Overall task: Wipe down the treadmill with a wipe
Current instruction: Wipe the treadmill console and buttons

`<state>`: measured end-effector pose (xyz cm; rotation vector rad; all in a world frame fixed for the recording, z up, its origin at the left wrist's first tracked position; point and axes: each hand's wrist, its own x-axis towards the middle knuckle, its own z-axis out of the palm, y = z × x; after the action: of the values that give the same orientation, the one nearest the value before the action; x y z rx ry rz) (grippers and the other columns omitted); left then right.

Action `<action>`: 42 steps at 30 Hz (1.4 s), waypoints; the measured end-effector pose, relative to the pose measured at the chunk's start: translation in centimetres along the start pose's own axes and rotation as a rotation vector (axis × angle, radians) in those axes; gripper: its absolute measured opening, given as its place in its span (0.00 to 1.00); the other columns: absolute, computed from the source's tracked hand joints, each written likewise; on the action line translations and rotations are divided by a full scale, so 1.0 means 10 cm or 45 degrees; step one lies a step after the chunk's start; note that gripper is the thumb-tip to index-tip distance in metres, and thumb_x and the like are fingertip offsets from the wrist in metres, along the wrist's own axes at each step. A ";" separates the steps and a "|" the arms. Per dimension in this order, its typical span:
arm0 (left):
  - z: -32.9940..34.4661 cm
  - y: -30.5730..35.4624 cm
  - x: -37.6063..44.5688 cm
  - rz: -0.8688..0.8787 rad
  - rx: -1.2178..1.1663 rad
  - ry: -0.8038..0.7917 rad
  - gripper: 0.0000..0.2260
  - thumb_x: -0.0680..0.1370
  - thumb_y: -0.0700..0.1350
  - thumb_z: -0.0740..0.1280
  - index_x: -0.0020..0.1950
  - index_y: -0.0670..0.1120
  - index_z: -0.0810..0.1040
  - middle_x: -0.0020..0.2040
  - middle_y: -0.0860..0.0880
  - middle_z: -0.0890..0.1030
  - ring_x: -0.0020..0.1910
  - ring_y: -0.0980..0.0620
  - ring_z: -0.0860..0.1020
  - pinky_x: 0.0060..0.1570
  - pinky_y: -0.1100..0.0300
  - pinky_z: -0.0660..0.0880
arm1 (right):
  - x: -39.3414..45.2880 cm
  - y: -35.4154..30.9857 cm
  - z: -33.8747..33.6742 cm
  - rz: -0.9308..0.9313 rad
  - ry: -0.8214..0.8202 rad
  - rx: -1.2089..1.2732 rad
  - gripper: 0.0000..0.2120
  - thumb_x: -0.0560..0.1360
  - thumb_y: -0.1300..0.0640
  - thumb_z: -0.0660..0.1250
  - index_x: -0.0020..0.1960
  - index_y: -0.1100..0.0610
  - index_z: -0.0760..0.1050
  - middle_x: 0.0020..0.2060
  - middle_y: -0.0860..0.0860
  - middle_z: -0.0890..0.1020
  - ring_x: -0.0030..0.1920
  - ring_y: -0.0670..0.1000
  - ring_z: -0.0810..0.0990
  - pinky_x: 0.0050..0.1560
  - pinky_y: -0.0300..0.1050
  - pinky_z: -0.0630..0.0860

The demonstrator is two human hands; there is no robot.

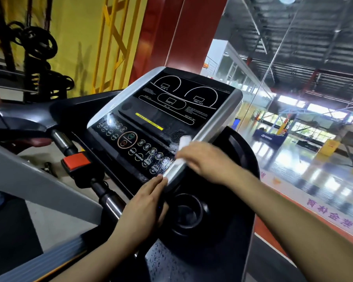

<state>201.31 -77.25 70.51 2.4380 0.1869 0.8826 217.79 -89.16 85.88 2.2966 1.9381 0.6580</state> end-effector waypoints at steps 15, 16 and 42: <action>-0.08 0.28 0.39 0.012 0.213 0.009 0.28 0.73 0.60 0.51 0.65 0.47 0.74 0.61 0.51 0.74 0.50 0.49 0.74 0.54 0.51 0.76 | -0.04 0.33 -0.10 0.001 0.169 -0.008 0.11 0.78 0.57 0.65 0.59 0.53 0.81 0.53 0.51 0.83 0.57 0.56 0.79 0.62 0.51 0.73; -0.08 0.32 0.41 -0.003 0.225 0.010 0.28 0.73 0.61 0.50 0.65 0.48 0.73 0.61 0.52 0.74 0.51 0.50 0.73 0.54 0.53 0.75 | 0.02 0.54 -0.20 0.133 0.248 -0.020 0.11 0.78 0.56 0.64 0.58 0.52 0.81 0.54 0.51 0.82 0.57 0.56 0.78 0.61 0.53 0.74; 0.20 0.98 1.04 -0.386 0.299 0.529 0.11 0.76 0.43 0.74 0.53 0.59 0.82 0.45 0.64 0.84 0.46 0.66 0.82 0.49 0.55 0.82 | -0.04 1.48 0.01 -0.429 0.432 0.582 0.13 0.79 0.60 0.62 0.60 0.53 0.81 0.59 0.54 0.82 0.62 0.55 0.79 0.64 0.53 0.74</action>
<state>210.17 -83.37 80.16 2.3119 0.8286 1.2704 231.50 -92.55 90.37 2.0835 2.8075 0.6534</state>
